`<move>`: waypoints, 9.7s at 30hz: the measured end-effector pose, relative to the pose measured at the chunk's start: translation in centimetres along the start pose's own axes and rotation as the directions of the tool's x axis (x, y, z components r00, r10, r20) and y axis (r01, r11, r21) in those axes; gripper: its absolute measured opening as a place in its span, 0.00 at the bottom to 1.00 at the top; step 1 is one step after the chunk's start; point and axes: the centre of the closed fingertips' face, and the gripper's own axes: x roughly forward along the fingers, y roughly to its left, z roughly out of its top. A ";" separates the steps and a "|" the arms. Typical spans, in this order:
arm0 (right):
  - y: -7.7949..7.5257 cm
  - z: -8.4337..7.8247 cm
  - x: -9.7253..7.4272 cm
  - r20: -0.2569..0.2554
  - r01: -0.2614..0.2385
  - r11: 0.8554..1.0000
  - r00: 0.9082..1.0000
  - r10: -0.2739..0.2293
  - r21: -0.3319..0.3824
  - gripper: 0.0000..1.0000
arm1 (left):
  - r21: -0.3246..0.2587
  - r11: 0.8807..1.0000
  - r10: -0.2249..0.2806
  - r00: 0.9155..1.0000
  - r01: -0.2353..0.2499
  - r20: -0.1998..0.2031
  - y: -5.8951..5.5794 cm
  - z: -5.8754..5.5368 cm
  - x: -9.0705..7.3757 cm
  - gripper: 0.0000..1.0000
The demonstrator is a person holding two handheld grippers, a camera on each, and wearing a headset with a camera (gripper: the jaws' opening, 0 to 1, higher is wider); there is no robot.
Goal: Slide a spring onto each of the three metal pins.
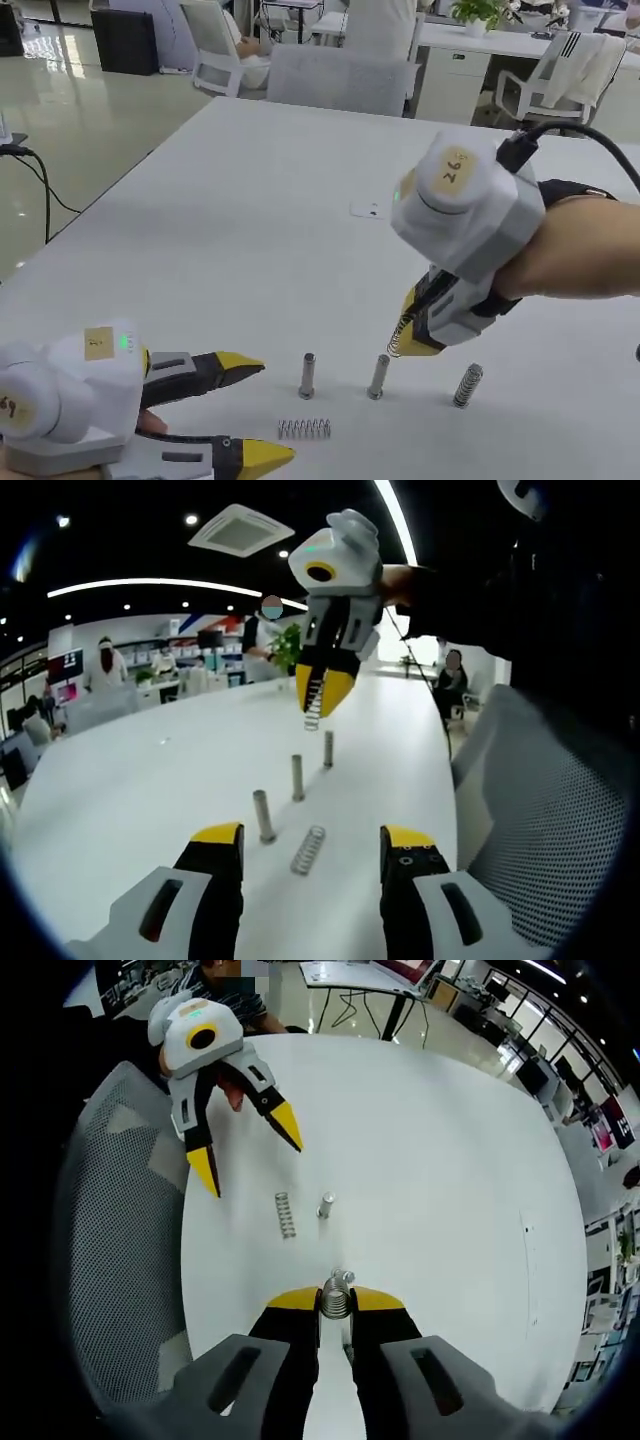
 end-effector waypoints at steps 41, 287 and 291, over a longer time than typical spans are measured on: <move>-1.0 -1.1 4.6 -0.041 -0.042 0.999 0.998 0.042 0.009 0.09 | -0.016 1.000 -0.001 1.000 0.001 -0.017 -0.6 -0.5 0.2 0.57; 8.7 4.5 3.5 0.049 -0.165 0.972 0.983 0.176 -0.168 0.08 | 0.138 0.980 -0.143 0.989 0.147 -0.037 -3.4 0.9 0.9 0.03; 9.0 5.3 3.2 0.069 -0.170 0.970 0.981 0.184 -0.173 0.08 | 0.136 0.979 -0.146 0.988 0.150 -0.043 -3.5 0.8 1.0 0.03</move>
